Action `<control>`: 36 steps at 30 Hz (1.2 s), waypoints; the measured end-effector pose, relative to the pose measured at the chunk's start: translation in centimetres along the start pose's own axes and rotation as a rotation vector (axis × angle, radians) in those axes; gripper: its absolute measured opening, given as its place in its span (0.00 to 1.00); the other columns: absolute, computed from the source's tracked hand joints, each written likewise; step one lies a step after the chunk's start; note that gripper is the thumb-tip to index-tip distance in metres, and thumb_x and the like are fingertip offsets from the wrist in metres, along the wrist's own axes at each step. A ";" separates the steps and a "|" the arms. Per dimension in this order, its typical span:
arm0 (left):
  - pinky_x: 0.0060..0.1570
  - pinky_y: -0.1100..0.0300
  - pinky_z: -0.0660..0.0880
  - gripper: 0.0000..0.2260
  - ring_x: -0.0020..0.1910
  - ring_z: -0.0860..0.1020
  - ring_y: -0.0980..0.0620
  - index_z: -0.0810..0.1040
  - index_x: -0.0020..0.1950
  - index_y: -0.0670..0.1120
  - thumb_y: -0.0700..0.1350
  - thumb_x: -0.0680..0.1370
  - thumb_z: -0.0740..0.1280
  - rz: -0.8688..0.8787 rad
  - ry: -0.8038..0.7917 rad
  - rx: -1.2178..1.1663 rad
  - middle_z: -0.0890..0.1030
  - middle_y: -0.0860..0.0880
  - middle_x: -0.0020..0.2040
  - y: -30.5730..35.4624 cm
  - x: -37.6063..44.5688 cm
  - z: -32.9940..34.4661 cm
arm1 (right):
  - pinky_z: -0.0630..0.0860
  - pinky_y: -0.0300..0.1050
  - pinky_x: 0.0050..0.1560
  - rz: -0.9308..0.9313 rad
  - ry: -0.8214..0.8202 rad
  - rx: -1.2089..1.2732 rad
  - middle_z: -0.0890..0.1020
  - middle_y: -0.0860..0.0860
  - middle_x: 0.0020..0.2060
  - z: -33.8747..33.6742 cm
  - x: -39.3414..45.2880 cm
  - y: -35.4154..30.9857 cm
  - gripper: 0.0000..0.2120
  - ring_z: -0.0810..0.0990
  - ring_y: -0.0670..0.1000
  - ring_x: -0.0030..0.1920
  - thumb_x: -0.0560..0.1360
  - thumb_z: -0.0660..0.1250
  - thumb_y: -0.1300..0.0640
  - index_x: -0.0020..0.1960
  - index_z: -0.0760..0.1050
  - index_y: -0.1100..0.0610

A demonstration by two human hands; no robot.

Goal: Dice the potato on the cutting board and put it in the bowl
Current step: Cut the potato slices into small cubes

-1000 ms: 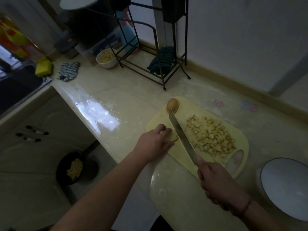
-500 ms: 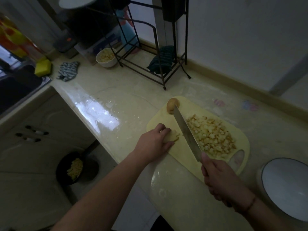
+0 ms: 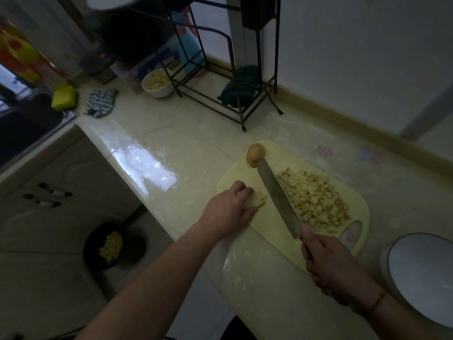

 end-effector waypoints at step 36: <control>0.42 0.52 0.79 0.09 0.51 0.79 0.43 0.84 0.54 0.43 0.44 0.76 0.70 0.403 0.340 -0.126 0.82 0.44 0.53 2.2 -0.3 -0.1 | 0.68 0.34 0.35 -0.310 0.126 -0.374 0.73 0.49 0.24 1.7 -2.3 -1.1 0.27 0.74 0.41 0.30 0.74 0.49 0.35 0.30 0.68 0.55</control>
Point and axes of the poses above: each hand's wrist, its own x-axis towards the middle knuckle, its own z-axis out of the palm, y = z × x, the point moved 8 cm from there along x, towards the middle knuckle
